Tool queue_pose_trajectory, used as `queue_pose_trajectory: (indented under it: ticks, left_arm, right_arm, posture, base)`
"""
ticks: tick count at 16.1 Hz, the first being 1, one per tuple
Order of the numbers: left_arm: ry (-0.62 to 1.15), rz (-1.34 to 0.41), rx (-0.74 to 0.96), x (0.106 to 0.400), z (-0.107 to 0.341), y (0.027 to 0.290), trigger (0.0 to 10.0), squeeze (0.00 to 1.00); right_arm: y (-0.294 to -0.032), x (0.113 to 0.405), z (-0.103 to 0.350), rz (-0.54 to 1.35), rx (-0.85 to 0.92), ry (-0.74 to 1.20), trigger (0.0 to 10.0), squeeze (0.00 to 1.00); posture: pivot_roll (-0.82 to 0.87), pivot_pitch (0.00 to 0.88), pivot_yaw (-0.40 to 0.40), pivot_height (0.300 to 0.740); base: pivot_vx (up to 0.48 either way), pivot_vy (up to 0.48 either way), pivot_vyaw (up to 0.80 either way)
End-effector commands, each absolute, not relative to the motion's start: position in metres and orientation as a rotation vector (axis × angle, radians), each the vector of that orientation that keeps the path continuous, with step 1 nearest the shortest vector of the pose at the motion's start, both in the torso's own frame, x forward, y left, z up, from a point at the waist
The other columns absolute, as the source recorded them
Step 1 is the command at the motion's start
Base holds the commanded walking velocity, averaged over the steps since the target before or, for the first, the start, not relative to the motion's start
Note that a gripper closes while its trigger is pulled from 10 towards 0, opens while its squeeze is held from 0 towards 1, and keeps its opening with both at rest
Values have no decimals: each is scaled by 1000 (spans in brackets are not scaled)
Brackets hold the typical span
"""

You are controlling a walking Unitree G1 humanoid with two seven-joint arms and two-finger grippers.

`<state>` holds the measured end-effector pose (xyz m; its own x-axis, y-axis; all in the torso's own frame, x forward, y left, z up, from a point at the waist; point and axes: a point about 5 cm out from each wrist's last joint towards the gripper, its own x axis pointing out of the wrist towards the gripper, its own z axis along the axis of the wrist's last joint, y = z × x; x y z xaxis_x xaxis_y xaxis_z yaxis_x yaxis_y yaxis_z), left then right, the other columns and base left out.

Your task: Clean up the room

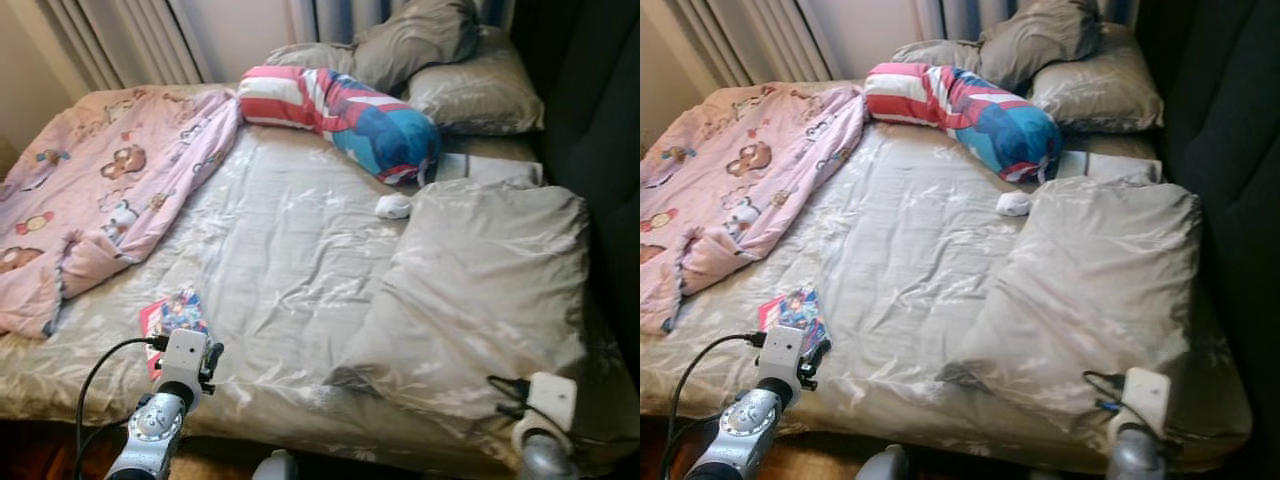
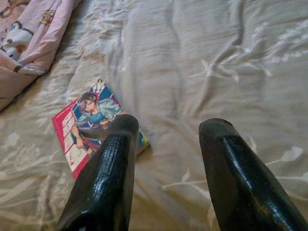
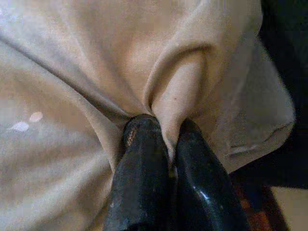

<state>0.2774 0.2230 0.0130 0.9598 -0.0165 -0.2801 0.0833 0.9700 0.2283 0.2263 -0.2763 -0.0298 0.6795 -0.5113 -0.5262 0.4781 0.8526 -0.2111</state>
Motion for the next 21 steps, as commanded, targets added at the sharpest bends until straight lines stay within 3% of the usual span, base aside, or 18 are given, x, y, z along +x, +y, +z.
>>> queue_pose_trajectory:
  ticks: [1,5,8,15,16,21]
  left_arm:
    - [287,-49,264,275,12,227,10000,0]
    - [288,-49,261,275,11,225,10000,0]
    - [292,-56,260,274,11,224,10000,0]
    - [298,-67,261,275,11,226,10000,0]
    - [299,-72,258,275,11,226,10000,0]
    - [298,-81,247,276,11,223,10000,0]
  right_arm:
    - [-321,231,-2,-729,-95,502,10000,0]
    - [-368,228,37,-891,-196,357,10000,0]
    - [-402,203,54,-1052,-287,327,10000,0]
    - [-377,165,-3,-1074,-111,566,10000,0]
    - [-375,161,-7,-1089,-85,558,10000,1000]
    - [-386,164,10,-1139,-153,458,10000,1000]
  posture:
    - [24,93,109,668]
    - [17,96,108,668]
    - [10,101,112,668]
    - [23,104,128,668]
    - [22,104,130,668]
    - [16,95,123,668]
  base:
    - [0,0,0]
    - [0,0,0]
    - [0,0,0]
    - [0,0,0]
    - [0,0,0]
    - [0,0,0]
